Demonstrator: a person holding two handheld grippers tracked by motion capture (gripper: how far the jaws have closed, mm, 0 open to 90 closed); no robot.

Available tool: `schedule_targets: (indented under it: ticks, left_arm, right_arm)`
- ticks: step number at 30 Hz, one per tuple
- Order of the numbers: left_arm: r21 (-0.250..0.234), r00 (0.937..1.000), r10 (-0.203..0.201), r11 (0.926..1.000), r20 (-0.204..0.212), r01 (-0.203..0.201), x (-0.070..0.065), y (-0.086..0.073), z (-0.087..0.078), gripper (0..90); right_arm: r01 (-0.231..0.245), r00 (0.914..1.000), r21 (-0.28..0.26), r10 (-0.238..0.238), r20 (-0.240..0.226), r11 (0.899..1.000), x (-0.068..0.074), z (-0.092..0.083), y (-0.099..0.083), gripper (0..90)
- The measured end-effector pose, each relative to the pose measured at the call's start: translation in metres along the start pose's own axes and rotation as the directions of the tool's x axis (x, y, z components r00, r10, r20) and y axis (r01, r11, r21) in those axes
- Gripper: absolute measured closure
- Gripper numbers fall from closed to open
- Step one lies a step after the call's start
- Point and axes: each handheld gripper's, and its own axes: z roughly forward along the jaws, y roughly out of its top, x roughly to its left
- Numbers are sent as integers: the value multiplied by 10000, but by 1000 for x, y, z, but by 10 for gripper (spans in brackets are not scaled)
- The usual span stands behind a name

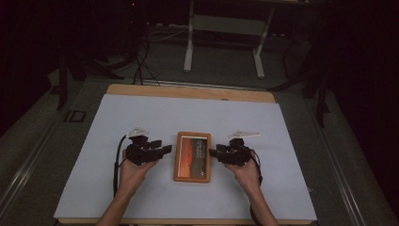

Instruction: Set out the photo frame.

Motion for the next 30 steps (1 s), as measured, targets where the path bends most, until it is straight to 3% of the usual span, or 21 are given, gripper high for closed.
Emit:
schedule_targets:
  ticks: [1, 3, 5, 9, 16, 22, 26, 30]
  left_arm:
    - [0, 10000, 0, 10000, 0, 0, 0, 0, 0, 424]
    - [-35, 9998, 208, 9998, -43, -208, -2, 0, 0, 425]
    - [-174, 9996, 239, 9996, 178, -236, -3, 0, -2, 420]
    - [-368, 9986, 474, 9982, 245, -465, -4, 0, -6, 406]
    - [-598, 9989, 375, 9976, 285, -357, -1, 1, -12, 384]
    - [-472, 9981, 615, 9970, 59, -611, -4, 0, -13, 396]
    - [-410, 9965, 833, 9956, -113, -837, -6, 0, -14, 408]
    - [-532, 9927, 1143, 9918, -389, -1163, -8, 0, -16, 415]
  right_arm:
    - [0, 10000, 0, 0, 0, 10000, 0, 0, 0, 495]
    - [534, 9984, 125, -536, 194, 9985, 7, 1, 3, 469]
    - [800, 9959, 223, -808, 400, 9965, 12, 2, 5, 482]
    - [1184, 9896, 374, -1210, 778, 9923, 17, 6, 7, 526]
    - [1861, 9726, 178, -1868, 1386, 9824, 22, 5, 9, 639]
    - [2089, 9697, -190, -2046, 1333, 9778, 23, 6, 15, 791]
    - [2379, 9603, -222, -2318, 1549, 9710, 23, 11, 19, 891]
    - [2469, 9574, -270, -2395, 1613, 9687, 22, 17, 25, 899]
